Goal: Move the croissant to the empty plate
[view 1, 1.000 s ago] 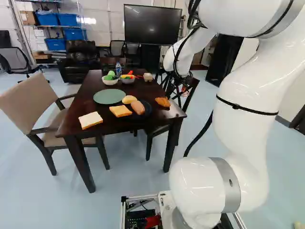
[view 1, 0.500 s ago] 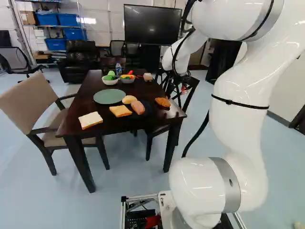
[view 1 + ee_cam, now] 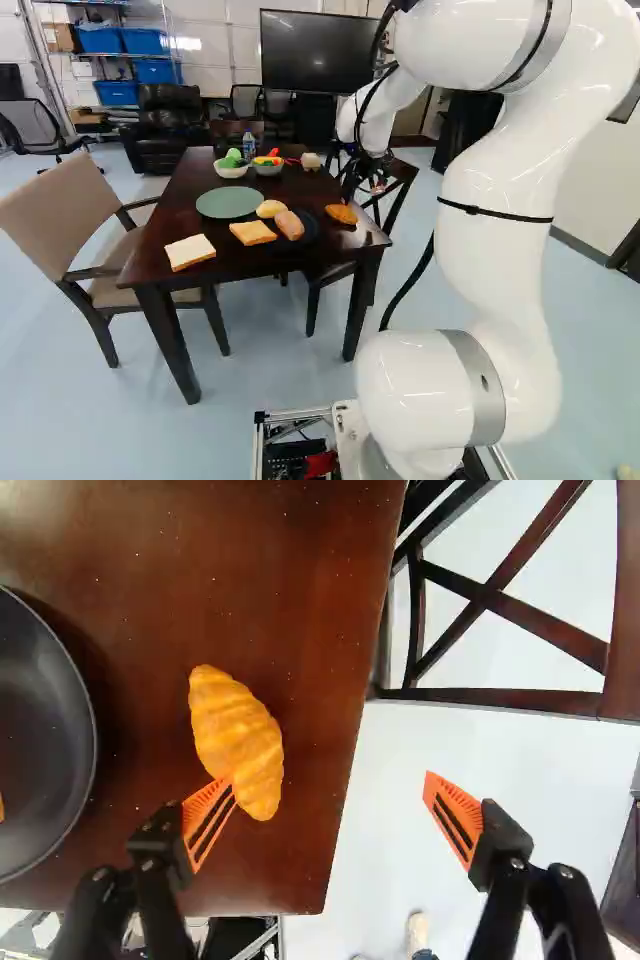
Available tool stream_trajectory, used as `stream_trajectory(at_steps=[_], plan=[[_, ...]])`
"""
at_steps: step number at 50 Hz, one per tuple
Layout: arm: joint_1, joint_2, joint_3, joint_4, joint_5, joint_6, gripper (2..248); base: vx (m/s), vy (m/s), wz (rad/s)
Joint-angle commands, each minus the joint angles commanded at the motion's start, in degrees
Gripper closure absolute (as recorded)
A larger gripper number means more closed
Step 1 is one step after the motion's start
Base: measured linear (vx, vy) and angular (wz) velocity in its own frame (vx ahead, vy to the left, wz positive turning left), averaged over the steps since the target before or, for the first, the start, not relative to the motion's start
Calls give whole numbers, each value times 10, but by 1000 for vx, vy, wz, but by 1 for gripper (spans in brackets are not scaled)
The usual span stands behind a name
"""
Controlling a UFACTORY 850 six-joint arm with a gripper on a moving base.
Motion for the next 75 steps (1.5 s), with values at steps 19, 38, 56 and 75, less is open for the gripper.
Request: stream_trajectory(at_steps=[19, 38, 56, 75], plan=[[17, -1, -2, 37, -27, 0, 3, 0, 0, 0], [15, -33, -30, 57, -46, 0, 3, 0, 0, 0], [23, -66, -46, 57, -36, 0, 3, 0, 0, 0], [32, -65, -44, 57, -31, 0, 3, 0, 0, 0]])
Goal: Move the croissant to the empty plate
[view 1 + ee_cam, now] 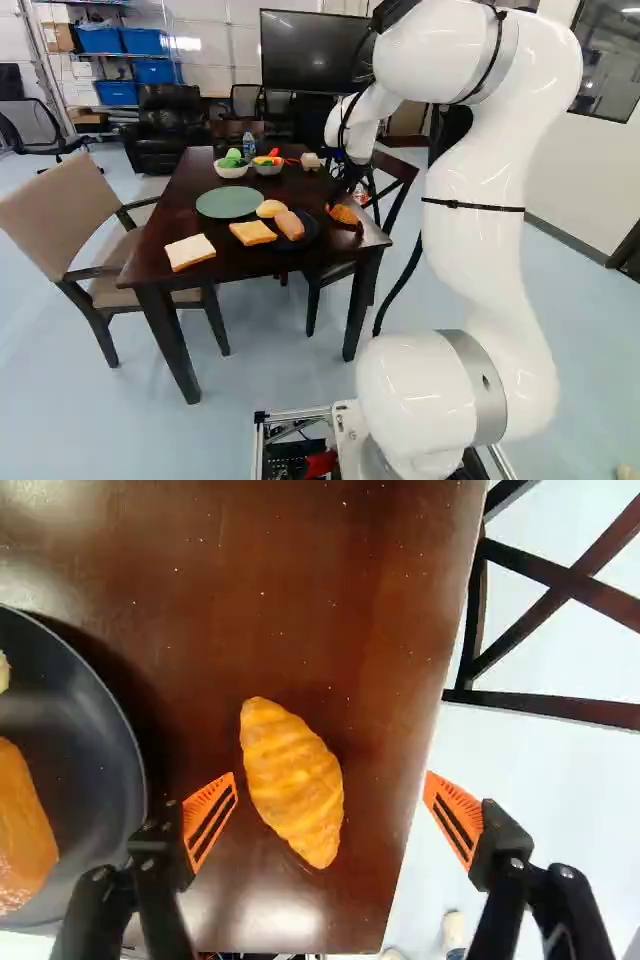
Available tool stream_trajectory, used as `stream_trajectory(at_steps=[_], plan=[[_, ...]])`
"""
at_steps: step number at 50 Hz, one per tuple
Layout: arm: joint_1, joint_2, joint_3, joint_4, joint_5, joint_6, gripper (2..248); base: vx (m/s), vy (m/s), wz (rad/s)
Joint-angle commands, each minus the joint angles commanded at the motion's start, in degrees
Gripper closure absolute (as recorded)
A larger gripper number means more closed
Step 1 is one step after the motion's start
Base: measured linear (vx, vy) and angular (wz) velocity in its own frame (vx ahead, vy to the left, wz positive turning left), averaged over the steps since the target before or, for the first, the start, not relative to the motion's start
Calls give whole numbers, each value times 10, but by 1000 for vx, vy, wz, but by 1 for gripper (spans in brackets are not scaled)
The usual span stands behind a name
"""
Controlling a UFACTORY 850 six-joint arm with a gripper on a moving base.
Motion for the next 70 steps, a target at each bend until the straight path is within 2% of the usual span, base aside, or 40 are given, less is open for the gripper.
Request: stream_trajectory(at_steps=[7, 37, 38, 43, 44, 53, 54, 58, 59, 64, 65, 69, 70], plan=[[6, 0, 1, 0, 0, 0, 3, 0, 0, 0], [6, 0, 1, 21, -25, 0, 4, 0, 0, 0], [6, 0, 1, 21, -26, 0, 17, 0, 0, 0], [6, 0, 1, 24, -26, 0, 17, 0, 0, 0], [6, 0, 1, 25, -26, 0, 30, 0, 0, 0], [6, 0, 1, 29, -26, 0, 41, 0, 0, 0], [6, 0, 1, 29, -26, 0, 54, 0, 0, 0], [6, 0, 1, 31, -26, 0, 54, 0, 0, 0], [6, 0, 1, 32, -27, 0, 66, 0, 0, 0], [6, 0, 1, 34, -29, 0, 66, 0, 0, 0], [6, 0, 1, 34, -30, 0, 78, 0, 0, 0], [6, 0, 1, 36, -32, 0, 78, 0, 0, 0], [6, 0, 1, 37, -32, 0, 90, 0, 0, 0]])
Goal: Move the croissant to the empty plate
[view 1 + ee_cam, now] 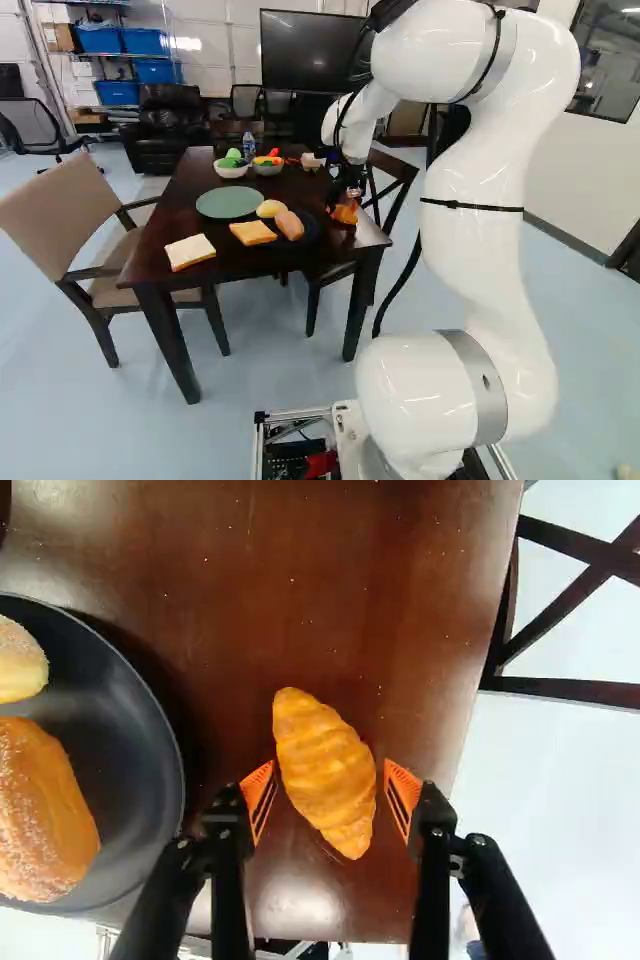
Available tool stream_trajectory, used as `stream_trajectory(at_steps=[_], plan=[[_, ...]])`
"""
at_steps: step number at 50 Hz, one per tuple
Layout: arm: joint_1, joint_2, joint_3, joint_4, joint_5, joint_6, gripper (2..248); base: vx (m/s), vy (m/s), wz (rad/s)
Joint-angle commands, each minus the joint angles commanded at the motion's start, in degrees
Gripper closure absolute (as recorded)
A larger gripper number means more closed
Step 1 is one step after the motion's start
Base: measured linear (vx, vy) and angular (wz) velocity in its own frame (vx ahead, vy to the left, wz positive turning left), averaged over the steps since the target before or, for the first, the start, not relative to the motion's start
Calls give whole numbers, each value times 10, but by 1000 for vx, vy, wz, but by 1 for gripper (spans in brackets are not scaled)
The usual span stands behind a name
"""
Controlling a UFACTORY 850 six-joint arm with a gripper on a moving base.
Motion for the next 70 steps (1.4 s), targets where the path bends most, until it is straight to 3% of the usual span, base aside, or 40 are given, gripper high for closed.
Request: stream_trajectory(at_steps=[4, 5, 10, 36, 37, 42, 70], plan=[[0, 0, 0, 2, 0, 0, 90, 0, 0, 0], [0, 0, 0, 2, 0, 0, 102, 0, 0, 0], [0, 0, 0, 4, 0, 0, 109, 0, 0, 0], [0, 0, 0, 4, 0, 0, 107, 0, 0, 0], [0, 0, 0, 4, 0, 0, 119, 0, 0, 0], [0, 0, 0, 4, 0, 0, 125, 0, 0, 0], [4, 5, -14, 4, 0, 0, 123, 0, 0, 0]])
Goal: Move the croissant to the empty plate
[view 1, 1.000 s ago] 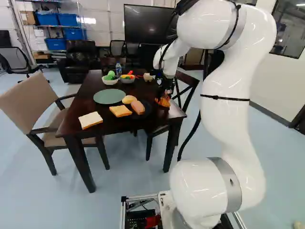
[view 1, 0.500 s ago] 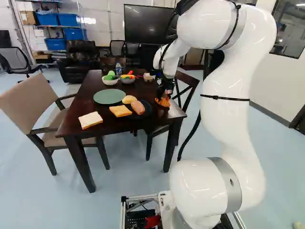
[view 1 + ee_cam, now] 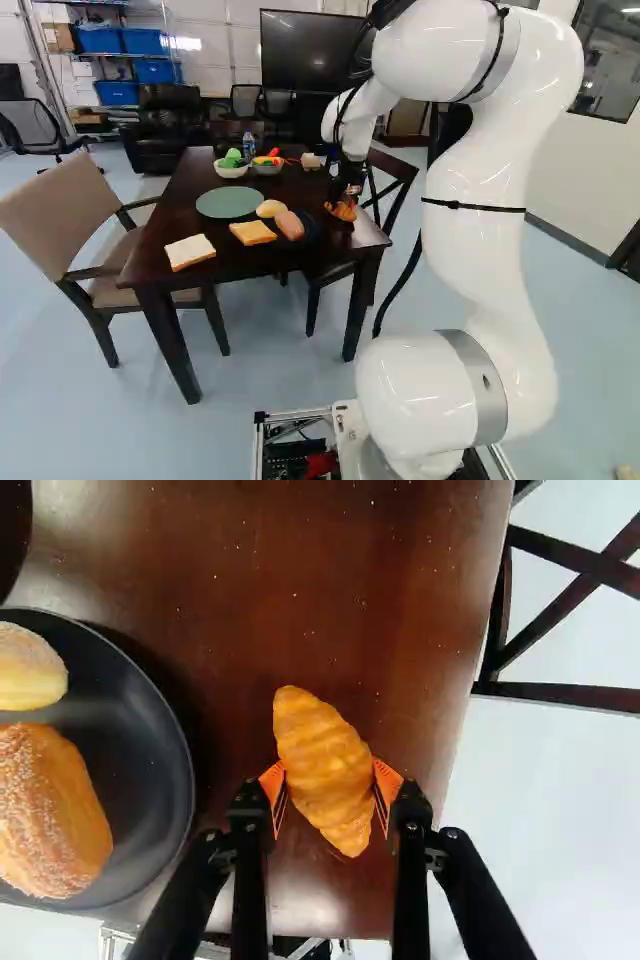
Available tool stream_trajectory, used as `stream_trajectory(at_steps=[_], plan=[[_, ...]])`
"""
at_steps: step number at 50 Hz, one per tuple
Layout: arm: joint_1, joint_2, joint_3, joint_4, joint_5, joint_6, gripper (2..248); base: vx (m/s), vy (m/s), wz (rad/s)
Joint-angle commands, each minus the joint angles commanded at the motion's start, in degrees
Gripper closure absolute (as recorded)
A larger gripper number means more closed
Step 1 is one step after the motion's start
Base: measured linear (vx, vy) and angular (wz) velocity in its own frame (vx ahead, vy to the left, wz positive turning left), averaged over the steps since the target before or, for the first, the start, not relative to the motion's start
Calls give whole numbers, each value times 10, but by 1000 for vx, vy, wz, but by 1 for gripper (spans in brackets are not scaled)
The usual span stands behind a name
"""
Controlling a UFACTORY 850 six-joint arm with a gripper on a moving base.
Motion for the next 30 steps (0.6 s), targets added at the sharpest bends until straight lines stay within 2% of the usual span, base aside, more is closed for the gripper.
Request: stream_trajectory(at_steps=[15, 30], plan=[[16, -5, -34, 1, -7, 0, 123, 0, 0, 0], [41, 7, -45, 17, -10, 0, 123, 0, 0, 0]])
